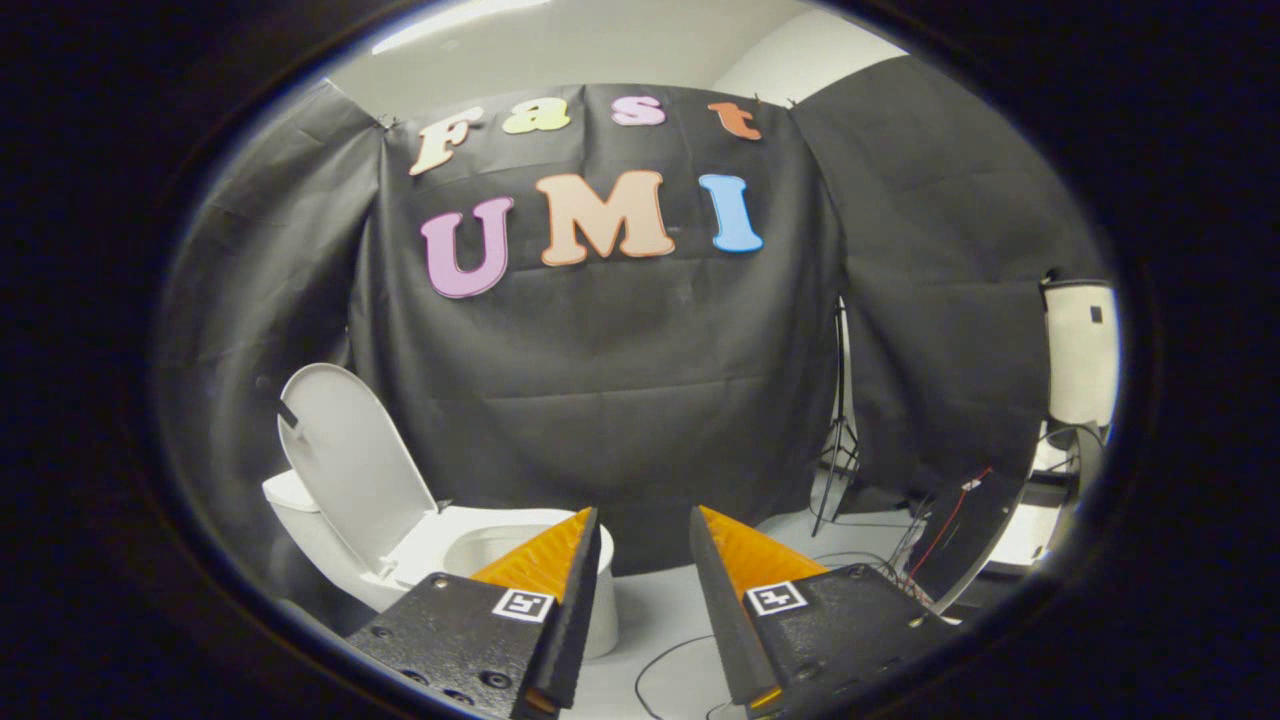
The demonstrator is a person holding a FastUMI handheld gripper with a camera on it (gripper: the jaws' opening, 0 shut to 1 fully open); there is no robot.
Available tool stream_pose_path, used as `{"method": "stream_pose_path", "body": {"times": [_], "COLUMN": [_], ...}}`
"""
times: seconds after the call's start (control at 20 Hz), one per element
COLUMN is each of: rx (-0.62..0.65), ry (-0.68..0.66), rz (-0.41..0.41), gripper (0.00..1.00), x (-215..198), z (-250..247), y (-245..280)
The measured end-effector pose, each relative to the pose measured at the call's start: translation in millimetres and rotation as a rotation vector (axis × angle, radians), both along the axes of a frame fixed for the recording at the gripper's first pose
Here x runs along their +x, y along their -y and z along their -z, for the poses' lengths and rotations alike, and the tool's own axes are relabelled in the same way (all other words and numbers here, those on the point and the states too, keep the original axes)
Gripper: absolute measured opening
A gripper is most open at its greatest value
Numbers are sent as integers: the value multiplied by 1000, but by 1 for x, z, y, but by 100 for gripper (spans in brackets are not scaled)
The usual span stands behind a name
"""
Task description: Open the toilet lid.
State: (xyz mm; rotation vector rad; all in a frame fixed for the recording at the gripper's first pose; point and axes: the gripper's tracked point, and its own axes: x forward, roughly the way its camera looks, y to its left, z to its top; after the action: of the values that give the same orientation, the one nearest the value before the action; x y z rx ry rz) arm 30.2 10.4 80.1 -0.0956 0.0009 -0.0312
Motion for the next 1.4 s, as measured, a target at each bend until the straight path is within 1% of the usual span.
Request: {"method": "stream_pose_path", "body": {"times": [0.15,0.35,0.65,1.05,1.2,1.4], "rx": [38,75,78,128,134,128], "ry": [-20,-41,-84,-128,-138,-142], "rz": [6,16,-1,8,7,-19], "gripper": [56,56,56,56,56,56], "x": [-4,-4,-3,-4,-2,12], "z": [19,31,45,67,69,64], "y": [7,12,12,21,20,20]}}
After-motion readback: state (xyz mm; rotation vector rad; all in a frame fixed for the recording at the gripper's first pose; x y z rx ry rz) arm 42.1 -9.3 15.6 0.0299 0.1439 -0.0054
